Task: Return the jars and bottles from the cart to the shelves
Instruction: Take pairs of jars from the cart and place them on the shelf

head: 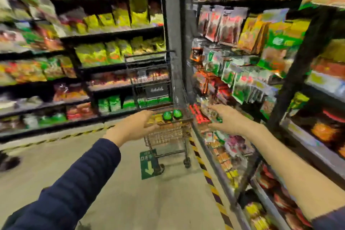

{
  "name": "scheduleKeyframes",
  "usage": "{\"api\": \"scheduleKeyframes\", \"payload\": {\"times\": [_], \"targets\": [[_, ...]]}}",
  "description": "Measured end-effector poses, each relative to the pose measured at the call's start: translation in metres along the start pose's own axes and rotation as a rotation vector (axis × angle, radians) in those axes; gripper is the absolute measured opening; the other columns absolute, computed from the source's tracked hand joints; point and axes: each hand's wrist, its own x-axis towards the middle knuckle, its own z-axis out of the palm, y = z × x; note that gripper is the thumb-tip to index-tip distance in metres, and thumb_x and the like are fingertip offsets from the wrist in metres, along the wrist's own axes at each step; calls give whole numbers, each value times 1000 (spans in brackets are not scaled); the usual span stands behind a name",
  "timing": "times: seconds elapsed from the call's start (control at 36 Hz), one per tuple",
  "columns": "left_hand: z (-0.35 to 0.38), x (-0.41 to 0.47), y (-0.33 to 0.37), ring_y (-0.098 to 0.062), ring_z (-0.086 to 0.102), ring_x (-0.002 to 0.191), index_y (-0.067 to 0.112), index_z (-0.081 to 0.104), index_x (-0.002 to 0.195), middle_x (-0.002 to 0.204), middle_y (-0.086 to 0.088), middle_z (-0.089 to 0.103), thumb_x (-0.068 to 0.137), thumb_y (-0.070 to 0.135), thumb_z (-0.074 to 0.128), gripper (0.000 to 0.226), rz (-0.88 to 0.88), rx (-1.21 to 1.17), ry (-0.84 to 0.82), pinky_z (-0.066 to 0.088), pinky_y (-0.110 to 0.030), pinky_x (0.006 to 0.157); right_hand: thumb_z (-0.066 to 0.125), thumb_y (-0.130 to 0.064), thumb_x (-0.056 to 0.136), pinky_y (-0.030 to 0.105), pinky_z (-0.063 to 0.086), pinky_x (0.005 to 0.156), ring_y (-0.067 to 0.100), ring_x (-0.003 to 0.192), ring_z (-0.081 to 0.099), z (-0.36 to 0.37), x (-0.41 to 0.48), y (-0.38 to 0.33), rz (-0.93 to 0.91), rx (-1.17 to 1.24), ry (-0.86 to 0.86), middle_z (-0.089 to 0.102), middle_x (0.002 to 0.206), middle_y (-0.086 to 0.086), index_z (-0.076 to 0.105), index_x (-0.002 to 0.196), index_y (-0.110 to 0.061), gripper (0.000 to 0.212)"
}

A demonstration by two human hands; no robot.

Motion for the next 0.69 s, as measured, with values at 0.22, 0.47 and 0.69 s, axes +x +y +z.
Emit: {"api": "scheduleKeyframes", "payload": {"times": [0.22,0.47,0.69], "targets": [[19,52,-68,-23,40,133,18,27,146,148,-5,39,91,46,50,66,-82,-1,6,37,-35,107,60,-34,87,41,36,104,25,129,39,29,113,-18,-117,-42,-45,46,138,4,39,136,-21,55],[56,174,-120,-27,37,134,12,28,145,148,-11,38,91,43,51,66,-190,-38,-76,32,-36,108,56,-36,89,37,33,106,27,134,36,56,265,-1,-203,-202,-132,38,146,10,25,145,-13,68],[80,293,-171,-27,34,136,7,25,145,149,-14,34,93,36,52,66,-316,-168,-162,29,-34,109,55,-38,88,39,30,110,30,135,34,79,418,26,-279,-313,-258,36,146,15,28,143,-5,69]]}}
